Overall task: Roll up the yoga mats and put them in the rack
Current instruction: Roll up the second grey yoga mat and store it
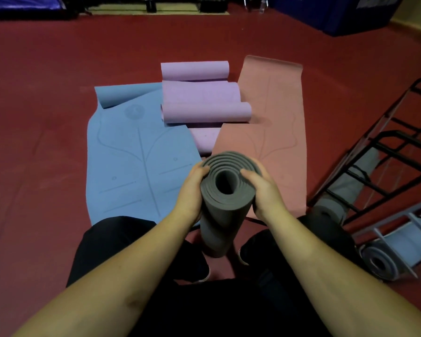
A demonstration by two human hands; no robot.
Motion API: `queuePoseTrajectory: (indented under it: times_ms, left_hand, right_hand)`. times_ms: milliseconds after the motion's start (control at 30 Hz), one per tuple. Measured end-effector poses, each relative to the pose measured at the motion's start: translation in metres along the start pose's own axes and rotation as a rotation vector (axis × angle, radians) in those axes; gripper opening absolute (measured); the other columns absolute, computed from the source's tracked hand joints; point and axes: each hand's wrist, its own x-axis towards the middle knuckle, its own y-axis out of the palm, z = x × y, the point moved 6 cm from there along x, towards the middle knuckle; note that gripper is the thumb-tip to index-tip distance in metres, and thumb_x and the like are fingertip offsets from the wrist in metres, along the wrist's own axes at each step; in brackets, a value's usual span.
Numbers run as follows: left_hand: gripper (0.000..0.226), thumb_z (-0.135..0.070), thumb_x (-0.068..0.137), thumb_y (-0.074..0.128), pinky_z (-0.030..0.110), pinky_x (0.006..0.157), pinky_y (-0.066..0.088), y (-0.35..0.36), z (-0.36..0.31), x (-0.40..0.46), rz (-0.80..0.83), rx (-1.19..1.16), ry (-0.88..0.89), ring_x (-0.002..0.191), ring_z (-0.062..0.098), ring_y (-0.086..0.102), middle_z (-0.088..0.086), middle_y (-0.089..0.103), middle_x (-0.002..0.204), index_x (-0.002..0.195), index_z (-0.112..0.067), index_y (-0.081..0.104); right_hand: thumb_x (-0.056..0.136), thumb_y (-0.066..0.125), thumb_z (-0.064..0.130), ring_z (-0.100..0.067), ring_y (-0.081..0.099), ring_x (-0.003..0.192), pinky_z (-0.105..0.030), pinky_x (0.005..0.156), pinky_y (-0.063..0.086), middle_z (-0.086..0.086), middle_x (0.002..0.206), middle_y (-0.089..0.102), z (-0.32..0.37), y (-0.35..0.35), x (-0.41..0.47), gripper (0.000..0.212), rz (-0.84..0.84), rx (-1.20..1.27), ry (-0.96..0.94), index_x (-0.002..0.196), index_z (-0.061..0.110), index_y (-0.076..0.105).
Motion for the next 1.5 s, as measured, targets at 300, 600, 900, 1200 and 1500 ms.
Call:
queuePoseTrajectory:
  times_ms: [300, 600, 900, 1200, 1500]
  left_hand:
    - [0.044, -0.026, 0.1, 0.046, 0.042, 0.111, 0.042, -0.008, 0.025, -0.002, 0.113, 0.047, -0.008, 0.129, 0.032, 0.054, 0.021, 0.059, 0.134, 0.134, 0.002, 0.054]
    - [0.04, -0.016, 0.104, 0.033, 0.024, 0.087, 0.053, -0.002, 0.023, 0.02, 0.04, 0.103, -0.022, 0.108, 0.02, 0.066, 0.015, 0.07, 0.118, 0.127, 0.003, 0.059]
    - [0.031, -0.024, 0.101, 0.043, 0.03, 0.084, 0.052, 0.053, 0.023, 0.06, 0.077, 0.164, -0.111, 0.093, 0.017, 0.069, 0.007, 0.075, 0.098, 0.101, -0.011, 0.072]
    - [0.035, -0.014, 0.093, 0.06, 0.035, 0.091, 0.054, 0.16, 0.053, 0.134, 0.376, 0.389, -0.194, 0.106, 0.025, 0.068, 0.014, 0.071, 0.114, 0.127, -0.003, 0.059]
    - [0.021, -0.019, 0.077, 0.06, 0.028, 0.064, 0.051, 0.276, 0.129, 0.188, 0.345, 0.522, -0.344, 0.07, 0.022, 0.064, 0.008, 0.07, 0.076, 0.095, -0.01, 0.068]
  right_hand:
    - [0.086, 0.057, 0.027, -0.028, 0.063, 0.115, -0.045, 0.105, 0.045, -0.012, 0.119, 0.069, -0.029, -0.016, 0.003, 0.043, 0.037, 0.021, 0.105, 0.124, 0.007, 0.061]
    - [0.089, 0.07, 0.024, -0.011, 0.068, 0.104, -0.035, 0.098, 0.051, 0.006, 0.106, 0.074, -0.015, -0.023, 0.027, 0.025, 0.184, -0.251, 0.145, 0.112, 0.027, 0.063]
    - [0.082, 0.067, 0.006, -0.015, 0.067, 0.079, -0.026, 0.069, 0.051, 0.0, 0.088, 0.071, 0.002, -0.063, 0.067, 0.026, 0.018, -0.263, 0.178, 0.1, 0.024, 0.063]
    - [0.068, 0.069, 0.021, -0.025, 0.067, 0.087, -0.039, 0.077, 0.047, -0.012, 0.101, 0.074, 0.004, -0.164, 0.123, 0.035, -0.097, -0.14, 0.293, 0.103, 0.02, 0.072]
    - [0.096, 0.045, 0.056, -0.014, 0.068, 0.091, -0.033, 0.076, 0.053, 0.002, 0.102, 0.073, -0.049, -0.306, 0.162, 0.041, -0.288, 0.302, 0.371, 0.109, 0.024, 0.068]
